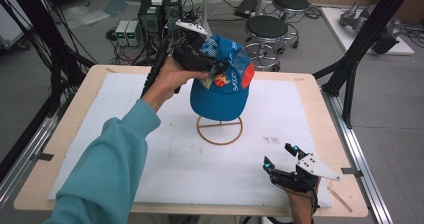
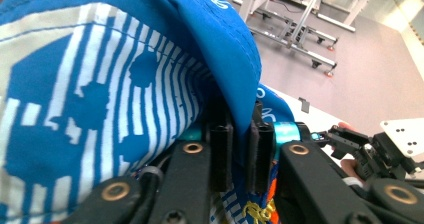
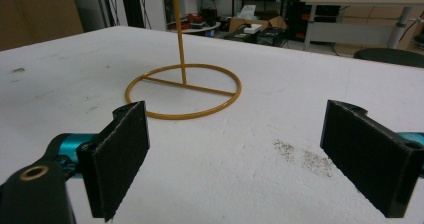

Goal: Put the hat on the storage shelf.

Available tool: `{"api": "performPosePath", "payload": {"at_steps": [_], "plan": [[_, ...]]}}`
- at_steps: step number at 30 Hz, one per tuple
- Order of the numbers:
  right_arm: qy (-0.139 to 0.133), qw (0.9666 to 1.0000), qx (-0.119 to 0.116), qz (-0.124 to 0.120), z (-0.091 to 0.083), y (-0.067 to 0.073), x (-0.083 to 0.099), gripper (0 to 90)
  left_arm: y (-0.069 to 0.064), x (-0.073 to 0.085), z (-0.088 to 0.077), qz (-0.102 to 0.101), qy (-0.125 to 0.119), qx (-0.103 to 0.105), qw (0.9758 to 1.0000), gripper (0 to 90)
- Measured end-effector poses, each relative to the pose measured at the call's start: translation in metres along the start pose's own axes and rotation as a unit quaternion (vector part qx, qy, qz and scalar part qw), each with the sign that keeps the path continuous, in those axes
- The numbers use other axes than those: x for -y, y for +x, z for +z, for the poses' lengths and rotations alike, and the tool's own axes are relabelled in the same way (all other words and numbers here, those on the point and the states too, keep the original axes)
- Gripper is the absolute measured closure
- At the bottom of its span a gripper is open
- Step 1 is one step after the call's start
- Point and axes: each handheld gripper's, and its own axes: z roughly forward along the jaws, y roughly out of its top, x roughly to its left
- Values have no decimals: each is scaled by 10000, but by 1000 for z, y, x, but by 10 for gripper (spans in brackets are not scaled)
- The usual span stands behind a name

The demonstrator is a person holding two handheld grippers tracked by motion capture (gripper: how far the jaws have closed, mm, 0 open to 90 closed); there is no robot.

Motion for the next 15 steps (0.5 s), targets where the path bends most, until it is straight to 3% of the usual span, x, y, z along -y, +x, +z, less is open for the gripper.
{"api": "performPosePath", "payload": {"at_steps": [2, 4, 8, 15], "plan": [[1, 10000, -19, 16, 0, 1, 0, 112, -1, 0, -1, -21, 29, -129, 9999, 731], [13, 10000, -14, 26, 0, 1, 0, 112, 0, 1, -1, -92, 165, -238, 9995, 524], [7, 10000, -14, 26, 0, 1, 0, 112, 1, 5, -1, -73, 158, -299, 9994, 409], [10, 10000, -5, 9, 1, 1, 0, 112, -2, 8, 0, -18, 109, -243, 9996, 292]]}}
